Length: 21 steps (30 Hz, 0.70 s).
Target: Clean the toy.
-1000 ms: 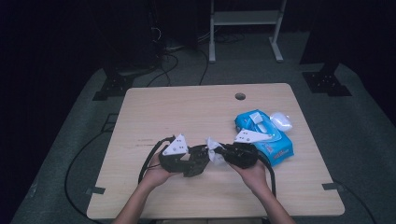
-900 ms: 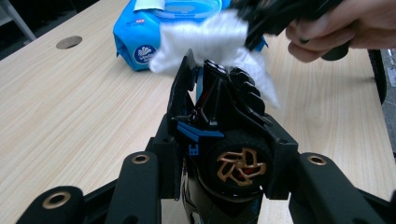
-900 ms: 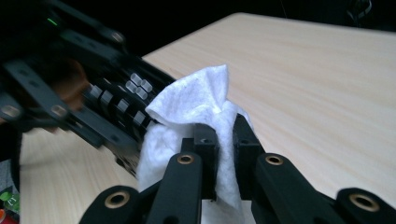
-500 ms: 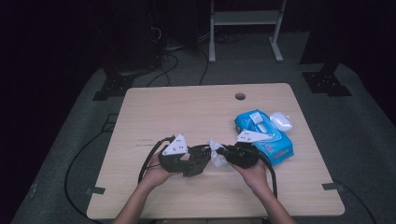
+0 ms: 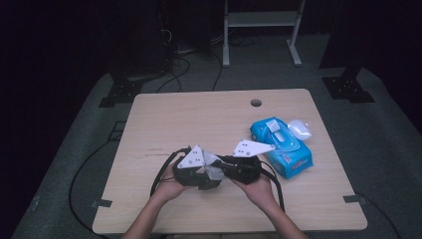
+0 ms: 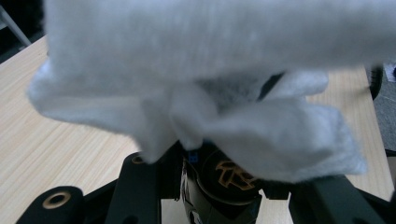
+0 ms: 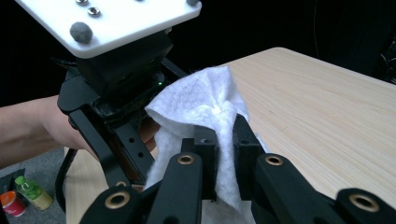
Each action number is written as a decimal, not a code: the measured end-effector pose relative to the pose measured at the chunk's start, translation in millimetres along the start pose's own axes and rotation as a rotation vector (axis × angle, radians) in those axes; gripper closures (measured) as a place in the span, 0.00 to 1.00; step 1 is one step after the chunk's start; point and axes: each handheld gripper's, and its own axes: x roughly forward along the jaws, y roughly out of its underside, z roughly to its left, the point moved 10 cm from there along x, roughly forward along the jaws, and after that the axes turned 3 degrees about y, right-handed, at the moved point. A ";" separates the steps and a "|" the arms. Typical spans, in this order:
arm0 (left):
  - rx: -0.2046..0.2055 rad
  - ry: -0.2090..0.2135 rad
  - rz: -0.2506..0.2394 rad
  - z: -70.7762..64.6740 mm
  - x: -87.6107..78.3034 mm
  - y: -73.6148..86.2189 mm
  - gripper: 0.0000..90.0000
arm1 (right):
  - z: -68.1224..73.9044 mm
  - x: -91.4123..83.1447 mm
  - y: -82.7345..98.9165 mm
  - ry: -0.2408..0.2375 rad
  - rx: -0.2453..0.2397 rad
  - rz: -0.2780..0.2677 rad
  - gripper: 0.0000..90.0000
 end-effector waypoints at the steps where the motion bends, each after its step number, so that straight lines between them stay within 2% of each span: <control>1: 0.000 0.001 0.003 1.1 -0.5 0.7 0.65 | -5.9 -3.1 0.3 0.021 0.002 0.001 0.93; 5: -0.011 -0.002 -0.001 3.3 -0.4 1.2 0.65 | -25.9 -12.3 5.5 0.091 0.020 0.010 0.93; 7: -0.013 -0.004 0.002 3.2 0.4 0.9 0.65 | -26.5 -12.4 7.3 0.086 0.042 0.006 0.93; 11: -0.011 -0.004 -0.002 3.4 -2.0 1.1 0.65 | -13.1 -7.3 3.4 0.059 -0.001 -0.008 0.93; 13: -0.008 -0.008 -0.001 3.1 -1.8 1.1 0.65 | -13.4 -7.5 3.3 0.045 0.013 -0.006 0.93; 16: -0.006 -0.007 0.005 3.7 -1.3 1.7 0.65 | -23.4 -10.8 8.6 0.053 0.042 -0.006 0.93; 18: -0.009 -0.005 0.007 4.2 -2.3 2.6 0.65 | -31.4 -13.1 14.6 0.076 0.050 0.007 0.93; 21: -0.009 -0.006 0.010 5.1 -3.1 3.4 0.65 | -45.3 -14.7 31.6 0.092 0.101 0.035 0.93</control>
